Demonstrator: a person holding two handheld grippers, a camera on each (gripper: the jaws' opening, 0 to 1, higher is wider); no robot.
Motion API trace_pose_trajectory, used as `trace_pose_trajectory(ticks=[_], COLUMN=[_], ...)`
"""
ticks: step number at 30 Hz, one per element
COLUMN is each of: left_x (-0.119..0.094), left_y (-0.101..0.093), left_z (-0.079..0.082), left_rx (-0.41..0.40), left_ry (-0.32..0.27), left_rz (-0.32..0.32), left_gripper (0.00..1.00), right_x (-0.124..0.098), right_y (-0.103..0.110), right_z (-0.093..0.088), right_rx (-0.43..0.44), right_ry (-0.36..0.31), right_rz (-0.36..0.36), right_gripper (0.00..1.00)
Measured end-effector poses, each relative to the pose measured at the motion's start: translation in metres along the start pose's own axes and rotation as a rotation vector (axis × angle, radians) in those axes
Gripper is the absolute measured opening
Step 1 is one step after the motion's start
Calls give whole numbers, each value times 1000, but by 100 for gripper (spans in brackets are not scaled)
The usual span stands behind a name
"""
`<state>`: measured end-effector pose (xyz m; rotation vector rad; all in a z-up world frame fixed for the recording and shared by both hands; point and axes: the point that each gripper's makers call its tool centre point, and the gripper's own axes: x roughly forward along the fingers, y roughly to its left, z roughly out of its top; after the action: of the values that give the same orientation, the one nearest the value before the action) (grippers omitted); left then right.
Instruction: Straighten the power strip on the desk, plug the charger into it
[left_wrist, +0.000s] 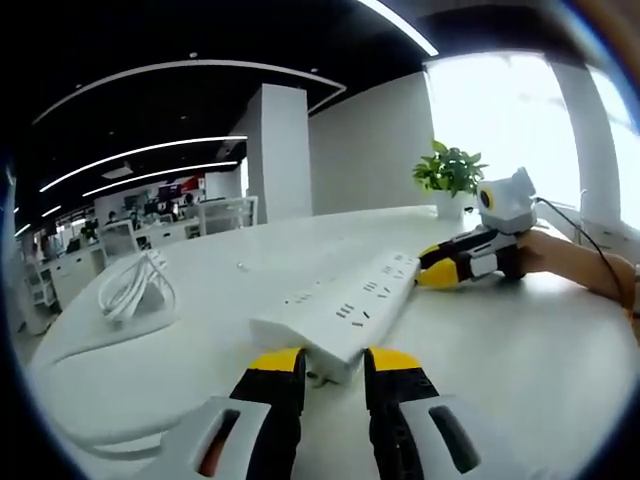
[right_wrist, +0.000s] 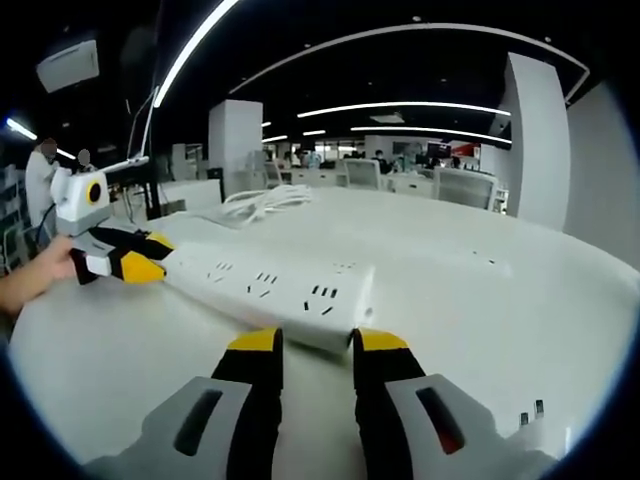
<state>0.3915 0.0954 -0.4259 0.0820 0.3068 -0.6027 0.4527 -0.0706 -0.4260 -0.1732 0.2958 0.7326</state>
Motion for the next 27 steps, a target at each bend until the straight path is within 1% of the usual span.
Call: trace_pose_trajectory(ticks=[6,12,27], left_x=[-1,-3,-5], left_y=[0,0,-1], left_z=[-1,-1,-3], left_rx=[6,-6,-13], left_ry=[8,14,19], left_rz=[2,0,-1], left_gripper=[24,24,24], right_x=[-2,-4,-6], right_y=[2,2,6], right_z=[-1,0,-2], right_rx=[-8,-29,-23], right_ry=[8,18,18], right_rz=[5,8,13], right_gripper=[26,24,23])
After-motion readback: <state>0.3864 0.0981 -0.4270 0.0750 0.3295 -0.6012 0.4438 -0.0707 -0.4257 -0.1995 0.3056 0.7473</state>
